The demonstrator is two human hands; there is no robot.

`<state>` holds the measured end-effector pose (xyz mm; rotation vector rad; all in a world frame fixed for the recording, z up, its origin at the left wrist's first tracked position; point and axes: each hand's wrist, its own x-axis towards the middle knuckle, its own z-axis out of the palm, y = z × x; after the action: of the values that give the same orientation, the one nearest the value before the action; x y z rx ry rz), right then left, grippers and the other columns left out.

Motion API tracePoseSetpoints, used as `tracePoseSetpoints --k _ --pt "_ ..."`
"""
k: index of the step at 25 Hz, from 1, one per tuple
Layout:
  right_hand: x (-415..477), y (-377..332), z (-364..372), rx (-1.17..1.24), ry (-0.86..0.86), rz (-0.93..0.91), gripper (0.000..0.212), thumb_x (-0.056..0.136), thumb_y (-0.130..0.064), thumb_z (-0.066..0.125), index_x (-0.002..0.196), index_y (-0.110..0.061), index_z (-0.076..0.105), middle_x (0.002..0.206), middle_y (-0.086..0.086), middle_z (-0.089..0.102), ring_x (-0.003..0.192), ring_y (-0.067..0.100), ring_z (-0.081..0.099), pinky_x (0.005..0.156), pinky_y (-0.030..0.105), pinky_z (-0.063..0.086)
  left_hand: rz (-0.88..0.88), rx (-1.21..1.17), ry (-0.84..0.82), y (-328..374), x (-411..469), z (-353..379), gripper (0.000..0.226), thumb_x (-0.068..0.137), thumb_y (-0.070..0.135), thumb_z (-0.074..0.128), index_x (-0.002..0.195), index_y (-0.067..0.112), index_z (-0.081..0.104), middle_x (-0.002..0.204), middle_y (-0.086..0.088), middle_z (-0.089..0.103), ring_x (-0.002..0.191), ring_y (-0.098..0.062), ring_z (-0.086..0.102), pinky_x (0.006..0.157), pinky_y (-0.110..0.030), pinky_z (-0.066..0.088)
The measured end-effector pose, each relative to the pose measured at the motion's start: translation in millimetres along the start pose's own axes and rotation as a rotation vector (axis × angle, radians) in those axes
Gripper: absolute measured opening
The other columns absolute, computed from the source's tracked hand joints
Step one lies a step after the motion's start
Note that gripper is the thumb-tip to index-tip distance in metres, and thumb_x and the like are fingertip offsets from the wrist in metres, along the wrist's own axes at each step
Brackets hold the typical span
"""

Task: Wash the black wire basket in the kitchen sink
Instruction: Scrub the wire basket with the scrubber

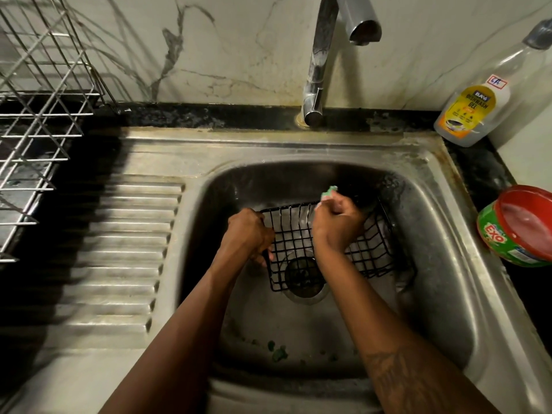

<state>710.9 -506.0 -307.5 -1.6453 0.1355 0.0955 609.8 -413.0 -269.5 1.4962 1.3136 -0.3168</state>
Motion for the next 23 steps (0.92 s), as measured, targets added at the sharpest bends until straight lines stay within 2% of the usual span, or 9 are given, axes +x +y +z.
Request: tracePoseSetpoints --k 4,7,9,11,13,17,19,21,23 --pt "-31 12 15 -0.382 -0.445 -0.508 0.023 0.088 -0.006 0.065 0.106 -0.012 0.078 0.094 0.004 0.075 0.083 0.013 0.069 0.076 0.019 0.054 0.126 0.056 0.044 0 -20 -6 0.017 0.094 -0.002 0.057 0.085 0.012 0.058 0.06 -0.015 0.071 0.05 -0.025 0.071 0.048 -0.04 0.061" --pt "-41 3 24 -0.462 -0.61 -0.593 0.023 0.092 -0.005 0.064 0.11 -0.009 0.078 0.102 0.008 0.075 0.087 0.012 0.067 0.077 0.002 0.042 0.116 0.11 0.001 4 -29 -11 0.014 0.093 -0.001 0.06 0.099 0.008 0.068 0.064 -0.013 0.074 0.059 -0.026 0.075 0.055 -0.041 0.063" --pt "-36 -3 15 -0.511 -0.547 -0.591 0.025 0.092 -0.001 0.063 0.112 -0.007 0.076 0.104 0.009 0.073 0.083 0.009 0.062 0.068 -0.004 0.037 0.135 0.086 0.02 4 -32 -12 0.029 0.092 0.002 0.062 0.119 0.013 0.063 0.086 -0.016 0.077 0.065 -0.03 0.076 0.055 -0.045 0.063" --pt "-21 -9 -4 -0.621 -0.409 -0.582 0.027 0.092 -0.002 0.062 0.115 -0.009 0.073 0.104 0.008 0.069 0.081 0.009 0.06 0.058 0.0 0.036 0.151 0.051 0.048 2 -32 -11 0.064 0.091 0.0 0.063 0.142 0.035 0.047 0.11 -0.014 0.072 0.06 -0.024 0.075 0.046 -0.037 0.06" --pt "1 -19 -27 -0.689 -0.279 -0.55 0.027 0.091 -0.004 0.064 0.117 -0.01 0.071 0.106 0.01 0.067 0.082 0.01 0.059 0.06 0.002 0.035 0.18 0.069 0.07 1 -33 -10 0.075 0.09 -0.002 0.061 0.148 0.042 0.041 0.108 -0.008 0.069 0.057 -0.02 0.074 0.045 -0.032 0.058" --pt "22 -25 -38 -0.759 -0.139 -0.496 0.031 0.087 0.0 0.063 0.116 -0.008 0.072 0.114 0.016 0.065 0.095 0.029 0.066 0.075 0.024 0.049 0.34 0.345 0.261 -5 -25 -10 0.053 0.087 0.014 0.064 0.133 0.041 0.061 0.082 -0.001 0.067 0.072 -0.021 0.07 0.071 -0.031 0.062" --pt "17 -21 -33 -0.73 -0.225 -0.502 0.032 0.084 0.004 0.063 0.113 -0.008 0.072 0.115 0.014 0.061 0.095 0.027 0.064 0.076 0.02 0.047 0.383 0.48 0.371 -9 -19 -12 0.035 0.084 0.042 0.064 0.116 0.034 0.073 0.094 -0.005 0.074 0.089 -0.027 0.071 0.082 -0.033 0.058" --pt "15 -15 -26 -0.679 -0.338 -0.536 0.031 0.084 0.004 0.062 0.108 -0.011 0.075 0.108 0.011 0.062 0.089 0.023 0.064 0.074 0.013 0.044 0.37 0.489 0.382 -13 -11 -12 0.05 0.078 0.065 0.059 0.1 0.025 0.079 0.096 -0.008 0.076 0.098 -0.03 0.071 0.085 -0.033 0.056" --pt "12 -13 -20 -0.639 -0.474 -0.587 0.027 0.083 0.002 0.063 0.1 -0.014 0.078 0.097 0.005 0.067 0.082 0.018 0.066 0.074 0.007 0.043 0.421 0.433 0.326 -13 -12 -8 0.044 0.082 0.064 0.064 0.099 0.027 0.079 0.095 -0.004 0.077 0.099 -0.022 0.071 0.083 -0.023 0.051"
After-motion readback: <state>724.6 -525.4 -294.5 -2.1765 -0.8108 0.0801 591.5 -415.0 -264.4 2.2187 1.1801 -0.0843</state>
